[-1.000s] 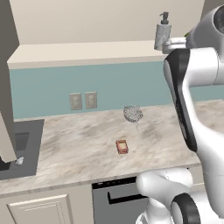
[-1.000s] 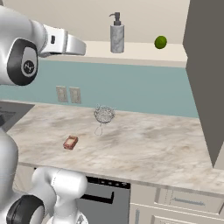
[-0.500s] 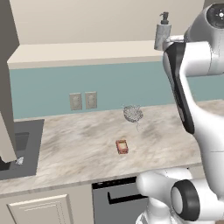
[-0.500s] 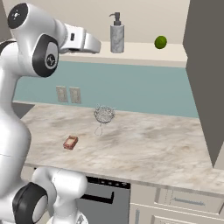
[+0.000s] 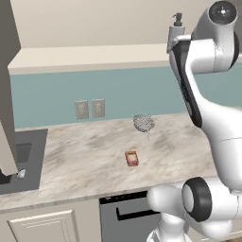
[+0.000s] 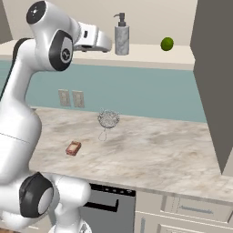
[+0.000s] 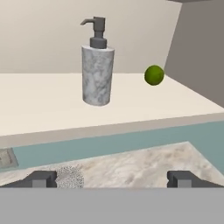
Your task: Pick the bar soap and soap dispenser from the cabinet and place them on the counter.
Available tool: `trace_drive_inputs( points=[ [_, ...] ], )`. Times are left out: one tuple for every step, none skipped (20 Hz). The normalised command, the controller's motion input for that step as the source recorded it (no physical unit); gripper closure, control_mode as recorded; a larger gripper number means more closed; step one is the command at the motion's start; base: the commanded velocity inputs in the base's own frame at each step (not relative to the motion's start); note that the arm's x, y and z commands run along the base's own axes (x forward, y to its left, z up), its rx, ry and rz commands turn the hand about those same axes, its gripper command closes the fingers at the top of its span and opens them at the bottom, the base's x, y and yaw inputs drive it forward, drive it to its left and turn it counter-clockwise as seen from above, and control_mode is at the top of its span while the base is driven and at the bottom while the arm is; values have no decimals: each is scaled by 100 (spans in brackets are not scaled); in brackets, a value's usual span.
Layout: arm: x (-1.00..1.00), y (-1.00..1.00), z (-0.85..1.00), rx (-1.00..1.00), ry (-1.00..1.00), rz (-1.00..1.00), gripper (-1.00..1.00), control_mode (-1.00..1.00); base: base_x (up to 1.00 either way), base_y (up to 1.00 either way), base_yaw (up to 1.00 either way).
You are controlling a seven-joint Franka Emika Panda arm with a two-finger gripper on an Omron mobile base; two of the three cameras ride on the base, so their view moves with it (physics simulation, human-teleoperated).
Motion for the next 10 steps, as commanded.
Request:
trace_drive_inputs(
  points=[
    [53,0,-4,0,0,-3,-100,-100,0,0,0],
    [54,-1,-3,1,0,-2,-100,-100,0,0,0],
    [53,-5,-3,3,0,-2,-100,-100,0,0,0],
    [54,-5,-2,4,0,-2,-100,-100,0,0,0],
    [54,-6,-1,4,0,-2,-100,-100,0,0,0],
    [53,-6,-1,4,0,-2,-100,-100,0,0,0],
    [53,-7,-1,4,0,-2,-100,-100,0,0,0],
    [52,-8,-1,5,0,-2,-100,-100,0,0,0],
    [52,-8,0,5,0,-2,-100,-100,0,0,0],
    [51,-9,0,4,0,-2,-100,-100,0,0,0]
  ],
)
